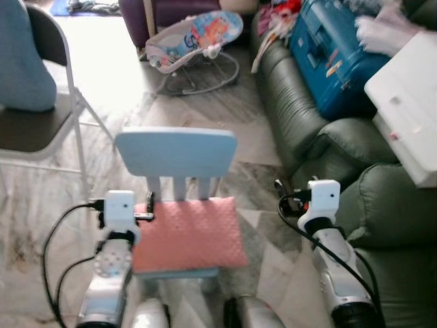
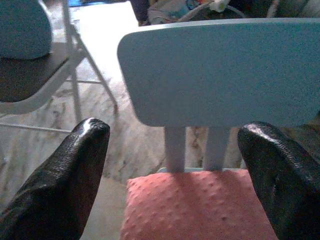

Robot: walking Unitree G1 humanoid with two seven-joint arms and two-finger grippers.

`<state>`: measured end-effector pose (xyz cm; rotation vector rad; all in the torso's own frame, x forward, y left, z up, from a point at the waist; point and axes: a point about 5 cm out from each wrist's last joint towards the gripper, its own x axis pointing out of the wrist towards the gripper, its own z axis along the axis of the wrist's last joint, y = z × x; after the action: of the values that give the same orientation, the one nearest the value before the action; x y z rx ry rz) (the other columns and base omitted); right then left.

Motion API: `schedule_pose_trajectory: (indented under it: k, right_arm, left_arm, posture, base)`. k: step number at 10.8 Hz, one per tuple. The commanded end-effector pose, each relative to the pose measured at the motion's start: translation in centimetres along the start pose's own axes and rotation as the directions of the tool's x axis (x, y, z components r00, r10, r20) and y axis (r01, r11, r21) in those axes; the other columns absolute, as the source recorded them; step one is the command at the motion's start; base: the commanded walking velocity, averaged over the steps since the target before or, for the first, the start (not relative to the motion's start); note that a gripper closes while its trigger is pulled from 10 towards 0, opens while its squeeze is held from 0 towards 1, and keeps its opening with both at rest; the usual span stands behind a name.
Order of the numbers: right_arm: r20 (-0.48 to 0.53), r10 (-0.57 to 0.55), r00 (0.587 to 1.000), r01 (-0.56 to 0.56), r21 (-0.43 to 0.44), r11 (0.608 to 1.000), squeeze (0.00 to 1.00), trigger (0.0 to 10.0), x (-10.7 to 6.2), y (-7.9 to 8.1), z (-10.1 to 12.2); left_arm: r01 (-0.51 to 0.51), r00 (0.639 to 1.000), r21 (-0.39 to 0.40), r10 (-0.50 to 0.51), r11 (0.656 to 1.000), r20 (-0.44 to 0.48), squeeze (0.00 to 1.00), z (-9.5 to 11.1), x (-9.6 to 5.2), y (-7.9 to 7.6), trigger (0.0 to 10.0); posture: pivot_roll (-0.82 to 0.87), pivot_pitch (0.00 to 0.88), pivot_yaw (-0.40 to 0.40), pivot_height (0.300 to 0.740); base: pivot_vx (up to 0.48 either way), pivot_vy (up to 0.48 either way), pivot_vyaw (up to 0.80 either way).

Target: Move the pillow to the sofa

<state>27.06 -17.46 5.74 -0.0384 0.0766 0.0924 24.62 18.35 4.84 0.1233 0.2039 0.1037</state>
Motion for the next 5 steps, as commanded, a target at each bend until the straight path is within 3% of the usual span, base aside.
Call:
schedule_pose_trajectory:
  k: [1,5]
  right_arm:
    - [-0.017,0.001,1.0,-0.001,0.007,1.0,0.0,10.0,-0.09,0.01,-0.31]
    - [-0.011,0.011,1.0,-0.01,0.027,1.0,0.0,10.0,0.03,0.18,-0.2]
  left_arm:
    - [-0.013,1.0,0.0,0.013,1.0,-0.019,0.0,-0.32,-0.12,0.31,10.0]
    - [-0.003,1.0,0.012,0.004,1.0,-0.012,0.0,-0.2,-0.3,0.02,10.0]
  posture:
    - [-0.02,0.15,-0.077,0.74]
    - [-0.03,0.156,-0.073,0.74]
  base:
    - [0.0,0.48,0.0]
    - [0.0,0.48,0.0]
